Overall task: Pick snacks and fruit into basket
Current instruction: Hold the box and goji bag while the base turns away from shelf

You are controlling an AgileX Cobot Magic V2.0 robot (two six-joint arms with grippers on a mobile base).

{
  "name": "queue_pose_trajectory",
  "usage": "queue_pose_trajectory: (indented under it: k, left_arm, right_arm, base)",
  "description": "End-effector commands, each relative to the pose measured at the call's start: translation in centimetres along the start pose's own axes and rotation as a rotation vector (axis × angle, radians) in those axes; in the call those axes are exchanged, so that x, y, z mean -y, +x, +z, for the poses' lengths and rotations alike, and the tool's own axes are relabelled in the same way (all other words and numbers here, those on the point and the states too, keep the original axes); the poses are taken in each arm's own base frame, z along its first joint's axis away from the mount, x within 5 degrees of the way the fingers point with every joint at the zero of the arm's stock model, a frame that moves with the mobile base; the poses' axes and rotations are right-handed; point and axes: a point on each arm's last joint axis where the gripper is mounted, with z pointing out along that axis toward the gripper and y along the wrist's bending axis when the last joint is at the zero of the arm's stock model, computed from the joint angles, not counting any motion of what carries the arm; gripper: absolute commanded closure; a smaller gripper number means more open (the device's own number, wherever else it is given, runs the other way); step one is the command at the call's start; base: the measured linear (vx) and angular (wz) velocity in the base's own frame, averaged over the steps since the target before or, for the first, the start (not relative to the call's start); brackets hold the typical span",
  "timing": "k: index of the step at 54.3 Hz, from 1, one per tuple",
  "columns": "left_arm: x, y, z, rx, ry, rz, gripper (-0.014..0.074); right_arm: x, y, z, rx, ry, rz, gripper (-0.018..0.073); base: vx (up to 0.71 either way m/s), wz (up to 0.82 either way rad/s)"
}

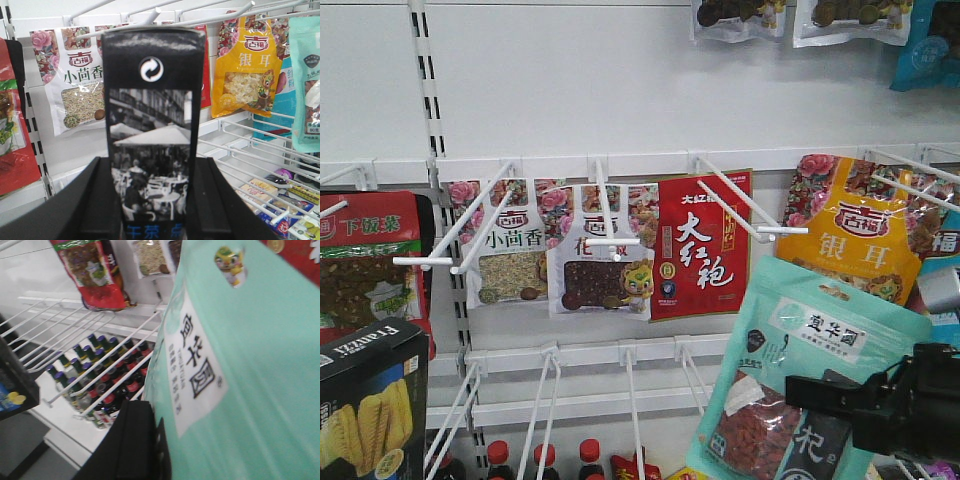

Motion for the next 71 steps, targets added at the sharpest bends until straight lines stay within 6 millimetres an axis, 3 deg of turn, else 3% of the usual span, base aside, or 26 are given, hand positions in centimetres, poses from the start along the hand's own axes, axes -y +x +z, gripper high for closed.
queue_pose_trajectory:
  k: [1,71]
  left_arm:
    - [0.16,-1.30,0.05,0.064,0.025,-0.030,0.0594]
    - [0.16,-1.30,0.05,0.064,0.025,-0.030,0.0594]
  right_arm:
    - [-0.58,-0.93,-1.15,0.072,0.063,-0.060,0.0570]
    - [-0.58,-0.96,-1.20,0.075,0.069,-0.057,0.0570]
  base:
    - [0.00,0.00]
    - [0.00,-0.02]
